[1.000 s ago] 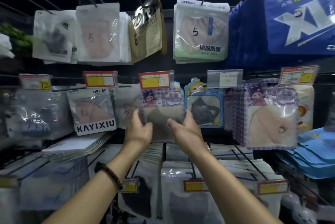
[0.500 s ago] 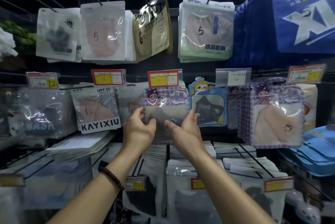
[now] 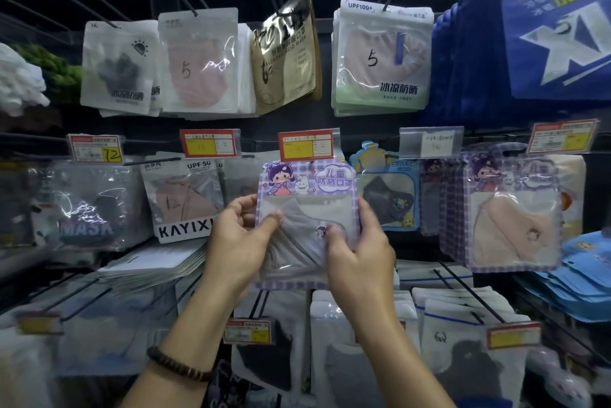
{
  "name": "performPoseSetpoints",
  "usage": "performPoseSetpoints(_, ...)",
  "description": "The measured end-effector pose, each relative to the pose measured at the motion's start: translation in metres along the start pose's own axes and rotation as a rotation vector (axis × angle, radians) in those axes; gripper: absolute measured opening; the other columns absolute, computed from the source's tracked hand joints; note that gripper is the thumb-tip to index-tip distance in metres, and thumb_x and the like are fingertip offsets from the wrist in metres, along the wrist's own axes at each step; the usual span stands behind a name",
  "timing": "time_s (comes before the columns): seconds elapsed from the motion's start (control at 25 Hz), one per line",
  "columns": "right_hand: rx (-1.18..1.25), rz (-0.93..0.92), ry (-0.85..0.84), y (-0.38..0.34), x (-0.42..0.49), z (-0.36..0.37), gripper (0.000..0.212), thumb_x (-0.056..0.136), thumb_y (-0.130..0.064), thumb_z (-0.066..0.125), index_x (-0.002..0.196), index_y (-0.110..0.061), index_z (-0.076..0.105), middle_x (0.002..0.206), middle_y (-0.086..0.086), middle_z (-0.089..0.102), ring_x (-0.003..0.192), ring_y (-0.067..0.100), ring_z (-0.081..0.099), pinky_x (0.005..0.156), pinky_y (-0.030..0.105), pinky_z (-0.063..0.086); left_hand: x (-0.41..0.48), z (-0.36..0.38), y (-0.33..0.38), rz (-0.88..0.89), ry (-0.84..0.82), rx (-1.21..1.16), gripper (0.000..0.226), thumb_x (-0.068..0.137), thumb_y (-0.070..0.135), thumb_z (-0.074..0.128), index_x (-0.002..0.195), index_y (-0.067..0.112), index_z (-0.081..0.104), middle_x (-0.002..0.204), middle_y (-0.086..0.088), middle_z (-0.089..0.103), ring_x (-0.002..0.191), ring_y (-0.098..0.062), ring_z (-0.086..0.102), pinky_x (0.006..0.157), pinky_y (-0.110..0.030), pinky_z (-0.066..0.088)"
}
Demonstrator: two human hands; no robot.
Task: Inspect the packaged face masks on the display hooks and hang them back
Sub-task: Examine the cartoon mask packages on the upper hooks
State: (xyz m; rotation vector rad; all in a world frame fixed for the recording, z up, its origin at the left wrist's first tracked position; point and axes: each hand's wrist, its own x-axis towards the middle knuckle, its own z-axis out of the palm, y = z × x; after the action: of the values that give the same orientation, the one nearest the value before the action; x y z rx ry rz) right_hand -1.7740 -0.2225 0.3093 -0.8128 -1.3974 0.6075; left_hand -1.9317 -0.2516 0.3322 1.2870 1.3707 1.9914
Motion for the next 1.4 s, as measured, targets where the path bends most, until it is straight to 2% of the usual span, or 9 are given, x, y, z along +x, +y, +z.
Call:
performPoseSetpoints(0.12,0.261,0.032,-0.038,-0.011,-0.01,-0.02,0.046,0.099,-0.005,0.067,0.134,-0.035,0.069,0.118,-0.012,0.08,0.109,0.013,0.077,0.098,0.048,0.062,-0.026,-0.004,0.012,0.041,-0.062,-0.09,0.034,0.095,0.014,0.075,0.127,0.023,0.072,0.11,-0.003,0.08,0.099,-0.02,0.079,0.083,-0.038,0.065)
performPoseSetpoints(0.24,0.375,0.059,-0.074,-0.015,-0.019,-0.034,0.051,0.099,0.007,0.065,0.122,-0.038,0.072,0.114,-0.009,0.082,0.108,0.018,0.078,0.095,0.044,0.064,-0.039,-0.005,0.019,0.104,-0.081,-0.155,0.032,0.093,0.02,0.076,0.125,0.023,0.075,0.109,0.002,0.082,0.098,-0.019,0.08,0.082,-0.04,0.065)
performPoseSetpoints(0.36,0.322,0.086,-0.063,-0.004,-0.03,-0.039,0.059,0.099,0.002,0.069,0.139,-0.041,0.062,0.128,-0.016,0.076,0.117,0.008,0.074,0.103,0.04,0.06,-0.034,0.0,0.01,0.076,-0.005,-0.247,0.044,0.084,0.03,0.077,0.127,0.024,0.074,0.108,0.003,0.083,0.101,-0.018,0.08,0.093,-0.045,0.062)
performPoseSetpoints(0.48,0.267,0.088,0.003,0.008,-0.039,-0.049,0.07,0.1,-0.002,0.07,0.156,-0.041,0.05,0.143,-0.009,0.069,0.118,0.007,0.073,0.099,0.036,0.062,-0.03,0.016,-0.005,0.004,-0.019,-0.318,0.031,0.091,0.014,0.077,0.121,0.02,0.078,0.104,-0.003,0.083,0.101,-0.021,0.08,0.1,-0.052,0.059)
performPoseSetpoints(0.72,0.112,-0.021,0.17,0.027,-0.04,-0.104,0.069,0.099,-0.004,0.072,0.157,-0.035,0.05,0.152,-0.026,0.058,0.142,-0.001,0.054,0.12,0.044,0.047,-0.042,0.08,-0.017,0.028,-0.181,-0.328,0.03,0.097,0.015,0.075,0.126,0.022,0.078,0.113,0.001,0.082,0.111,-0.02,0.077,0.105,-0.051,0.057)
performPoseSetpoints(0.92,0.058,-0.077,0.2,0.038,-0.028,-0.169,0.07,0.1,-0.002,0.069,0.159,-0.033,0.047,0.149,-0.041,0.052,0.143,-0.015,0.044,0.124,0.029,0.04,-0.061,0.146,-0.015,0.033,-0.212,-0.35,0.03,0.095,0.017,0.078,0.125,0.023,0.079,0.116,0.002,0.081,0.114,-0.017,0.076,0.107,-0.049,0.056)
performPoseSetpoints(1.12,0.058,-0.085,0.203,0.055,0.002,-0.226,0.068,0.101,-0.003,0.069,0.161,-0.027,0.047,0.157,-0.025,0.052,0.145,-0.008,0.047,0.125,0.038,0.041,-0.073,0.207,-0.004,0.006,-0.217,-0.303,0.025,0.097,0.017,0.075,0.122,0.022,0.08,0.109,0.005,0.083,0.106,-0.014,0.078,0.103,-0.048,0.06)
performPoseSetpoints(1.24,0.099,-0.076,0.183,0.063,0.018,-0.251,0.067,0.102,-0.007,0.07,0.16,-0.03,0.048,0.153,-0.029,0.054,0.141,-0.011,0.049,0.121,0.035,0.046,-0.078,0.235,-0.001,-0.039,-0.189,-0.321,0.025,0.096,0.025,0.076,0.12,0.027,0.081,0.103,0.0,0.083,0.1,-0.022,0.076,0.098,-0.061,0.06)
performPoseSetpoints(1.4,0.143,-0.106,0.135,0.073,0.039,-0.27,0.068,0.101,-0.005,0.071,0.16,-0.029,0.047,0.152,-0.031,0.054,0.142,-0.013,0.047,0.121,0.029,0.043,-0.078,0.259,0.006,-0.046,-0.165,-0.328,0.033,0.094,0.029,0.076,0.127,0.026,0.078,0.114,-0.001,0.081,0.106,-0.02,0.076,0.099,-0.061,0.059)
